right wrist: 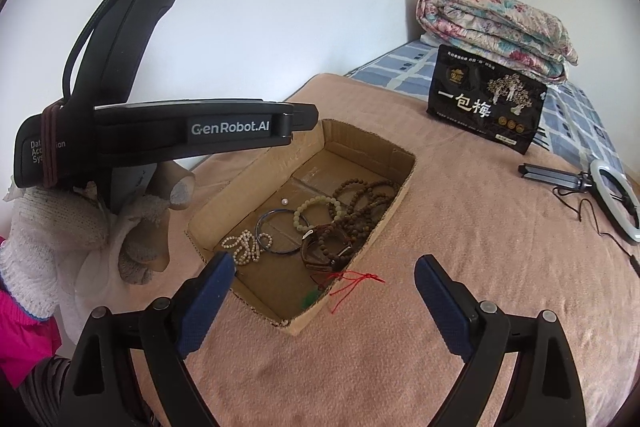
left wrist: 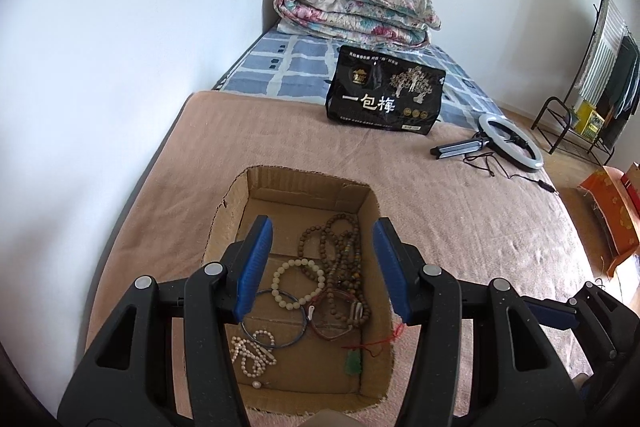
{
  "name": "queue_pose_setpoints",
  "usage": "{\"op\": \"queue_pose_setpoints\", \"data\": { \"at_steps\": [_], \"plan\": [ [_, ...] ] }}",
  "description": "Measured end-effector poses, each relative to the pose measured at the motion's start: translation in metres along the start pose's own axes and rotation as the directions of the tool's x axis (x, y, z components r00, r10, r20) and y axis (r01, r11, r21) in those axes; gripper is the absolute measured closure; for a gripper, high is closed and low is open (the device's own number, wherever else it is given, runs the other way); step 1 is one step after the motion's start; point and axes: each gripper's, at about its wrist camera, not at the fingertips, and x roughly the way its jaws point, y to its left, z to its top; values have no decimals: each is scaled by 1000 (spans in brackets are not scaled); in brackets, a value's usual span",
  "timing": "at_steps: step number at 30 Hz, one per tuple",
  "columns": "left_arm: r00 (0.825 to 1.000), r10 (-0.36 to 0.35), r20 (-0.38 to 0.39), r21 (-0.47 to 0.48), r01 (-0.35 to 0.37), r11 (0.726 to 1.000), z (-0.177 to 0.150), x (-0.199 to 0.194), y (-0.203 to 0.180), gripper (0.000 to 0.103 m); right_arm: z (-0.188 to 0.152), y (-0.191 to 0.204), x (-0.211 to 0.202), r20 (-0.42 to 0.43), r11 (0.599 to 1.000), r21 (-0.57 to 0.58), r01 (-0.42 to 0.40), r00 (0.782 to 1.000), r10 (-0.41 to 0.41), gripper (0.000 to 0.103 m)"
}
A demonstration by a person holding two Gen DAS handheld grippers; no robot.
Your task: Organize jewelry
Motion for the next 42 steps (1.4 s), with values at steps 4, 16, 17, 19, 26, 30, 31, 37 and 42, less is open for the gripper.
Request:
{"op": "queue_pose_setpoints", "data": {
  "at_steps": [4,16,17,19,26,30,31,37,42],
  "plan": [
    [999,11,32,23,-12,1000,-4,-24,-13,35,-3,-1,-22,25,1000,-2,16,1000,-16,9],
    [994,22,105,45,-27,999,-23,-99,-50,25,-18,-14,-91,105,997,-13,79,991,-78,0],
    [993,28,115,55,-34,998,-25,-105,-54,25,-21,-15,-95,110,996,-18,88,990,-86,0],
    [991,34,126,69,-43,997,-30,-115,-60,22,-24,-18,-102,116,994,-22,106,988,-103,0],
    [988,51,148,95,-65,993,-49,-137,-79,11,-33,-33,-121,157,989,9,151,976,-150,0],
    [987,58,153,109,-76,991,-57,-139,-88,7,-37,-45,-122,169,986,43,158,972,-163,0],
    [986,60,155,115,-79,990,-59,-139,-89,7,-39,-49,-122,173,985,57,164,970,-172,0],
    [984,75,163,115,-95,989,-65,-140,-92,1,-48,-70,-113,151,977,124,175,969,-193,0],
    [979,95,182,95,-114,989,-66,-141,-87,1,-52,-75,-108,139,973,117,200,967,-215,0]
  ]
}}
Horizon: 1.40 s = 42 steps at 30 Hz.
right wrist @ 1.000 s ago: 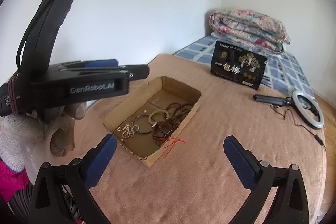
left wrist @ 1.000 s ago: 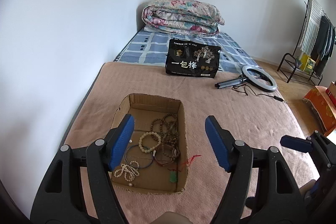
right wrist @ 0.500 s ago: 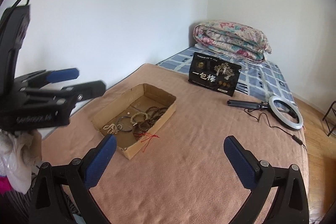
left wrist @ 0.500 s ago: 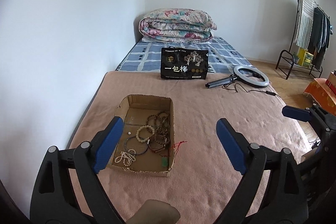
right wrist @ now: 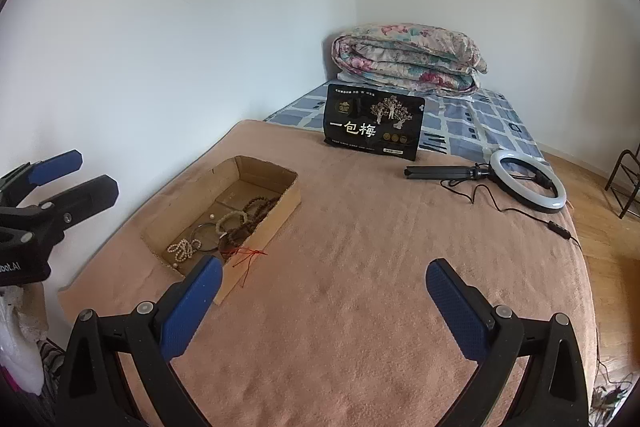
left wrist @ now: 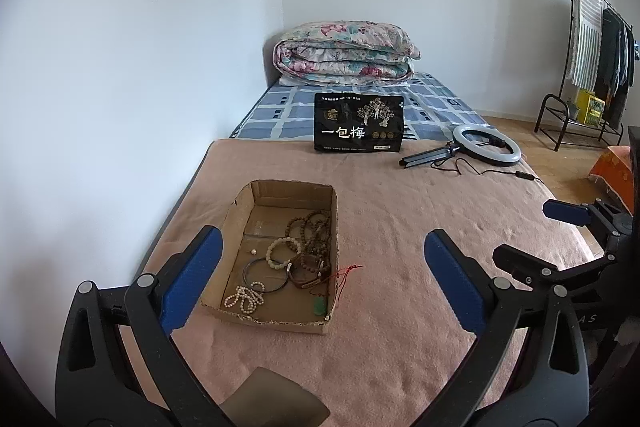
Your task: Organize jewelry
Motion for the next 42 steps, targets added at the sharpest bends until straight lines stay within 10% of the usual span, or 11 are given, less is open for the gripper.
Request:
{"op": "queue_pose_setpoints", "data": {
  "at_steps": [42],
  "plan": [
    [999,36,-40,-15,-36,999,-7,15,7,0,1,2,9,-19,1000,7,15,1000,-15,0]
  ]
}}
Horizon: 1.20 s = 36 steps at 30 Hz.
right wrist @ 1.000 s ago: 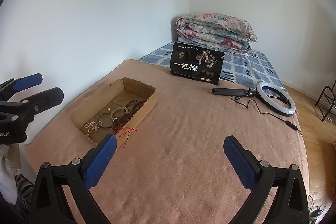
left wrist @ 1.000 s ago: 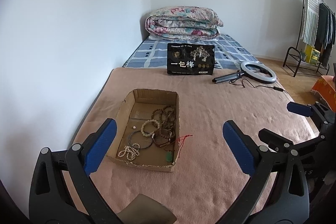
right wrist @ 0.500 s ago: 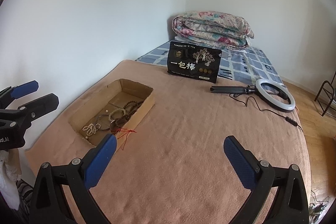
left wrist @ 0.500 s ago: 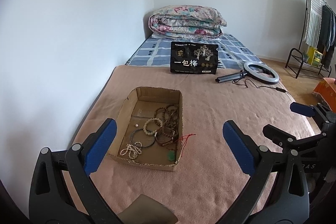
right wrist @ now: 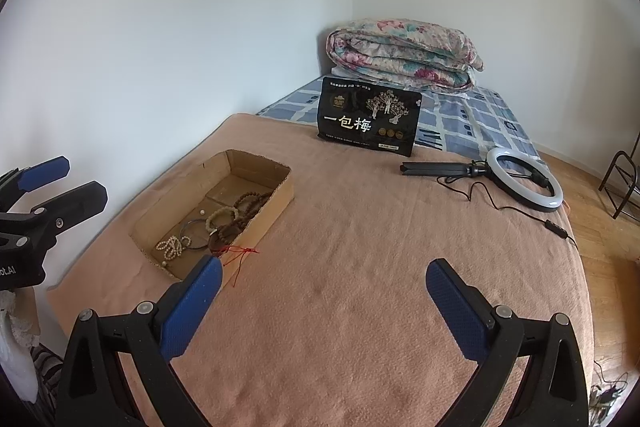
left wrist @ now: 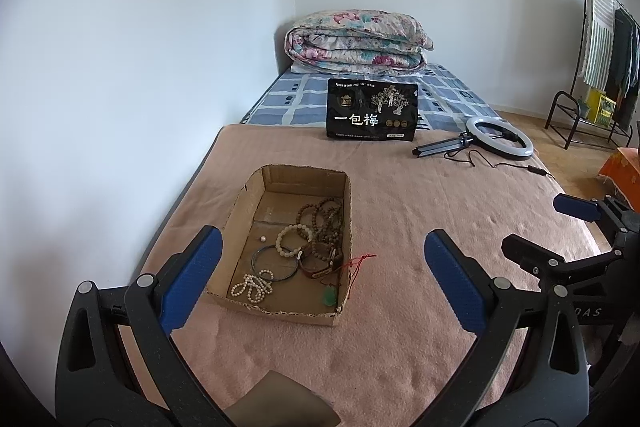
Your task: Organize jewelry
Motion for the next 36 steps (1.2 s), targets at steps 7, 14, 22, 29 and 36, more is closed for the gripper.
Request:
{"op": "queue_pose_setpoints", "data": {
  "at_steps": [7,14,22,29,36],
  "plan": [
    [1000,2,2,0,-2,1000,0,0,0,0,0,-2,1,3,1000,9,7,1000,-7,0],
    [1000,9,3,-1,-9,1000,0,0,0,0,0,-1,0,-4,1000,3,6,1000,-6,0],
    [1000,9,4,-1,-9,1000,-1,0,0,0,-1,0,-1,2,1000,8,9,1000,-9,0],
    [1000,8,2,2,-8,1000,-1,0,-1,0,-1,0,-1,0,1000,4,8,1000,-8,0],
    [1000,10,5,0,-10,1000,-1,0,-1,0,-2,0,-2,1,1000,3,7,1000,-8,0]
  ]
}}
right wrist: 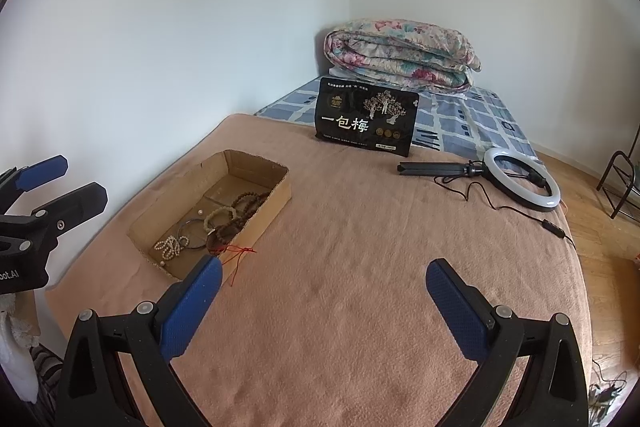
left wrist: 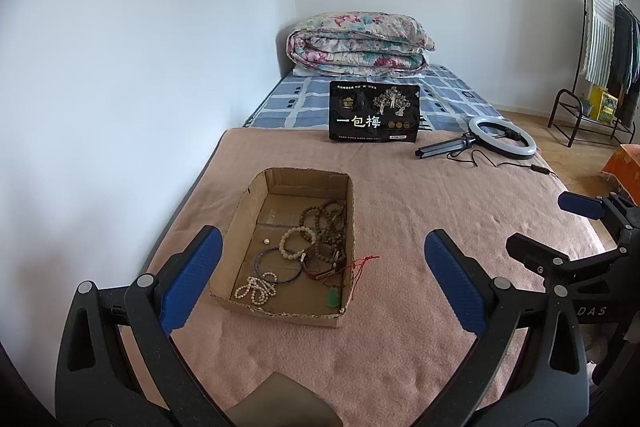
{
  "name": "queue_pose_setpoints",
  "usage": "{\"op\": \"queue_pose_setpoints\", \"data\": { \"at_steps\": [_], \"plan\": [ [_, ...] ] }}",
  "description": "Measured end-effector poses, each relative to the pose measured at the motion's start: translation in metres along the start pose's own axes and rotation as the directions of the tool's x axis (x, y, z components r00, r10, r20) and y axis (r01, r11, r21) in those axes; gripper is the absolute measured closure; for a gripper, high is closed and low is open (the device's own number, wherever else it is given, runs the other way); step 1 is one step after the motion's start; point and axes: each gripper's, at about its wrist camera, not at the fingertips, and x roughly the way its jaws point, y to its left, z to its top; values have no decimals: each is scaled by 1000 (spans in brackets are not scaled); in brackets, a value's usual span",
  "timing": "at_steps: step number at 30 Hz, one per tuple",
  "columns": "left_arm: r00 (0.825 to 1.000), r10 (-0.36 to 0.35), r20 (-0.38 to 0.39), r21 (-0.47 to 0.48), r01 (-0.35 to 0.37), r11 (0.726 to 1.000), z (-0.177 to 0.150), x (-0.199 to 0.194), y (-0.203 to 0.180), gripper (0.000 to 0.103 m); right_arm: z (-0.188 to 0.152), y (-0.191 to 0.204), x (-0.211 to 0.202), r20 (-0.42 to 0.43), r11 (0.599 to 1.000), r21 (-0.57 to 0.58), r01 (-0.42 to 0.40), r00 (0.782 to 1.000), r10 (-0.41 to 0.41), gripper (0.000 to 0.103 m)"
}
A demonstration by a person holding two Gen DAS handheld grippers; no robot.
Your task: Organize jewelry
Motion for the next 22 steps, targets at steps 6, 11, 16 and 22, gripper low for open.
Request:
{"op": "queue_pose_setpoints", "data": {
  "at_steps": [6,11,16,22],
  "plan": [
    [1000,2,0,4,-2,1000,0,0,0,0,0,1,0,2,1000,-1,1,1000,-1,0],
    [1000,1,1,1,-1,1000,0,0,0,0,0,1,0,1,1000,-2,0,1000,0,0],
    [1000,3,8,8,-3,1000,0,0,1,0,0,1,-1,0,1000,-3,0,1000,0,0],
    [1000,14,17,3,-14,1000,1,2,9,0,0,1,-1,2,1000,-6,5,1000,-5,0]
  ]
}}
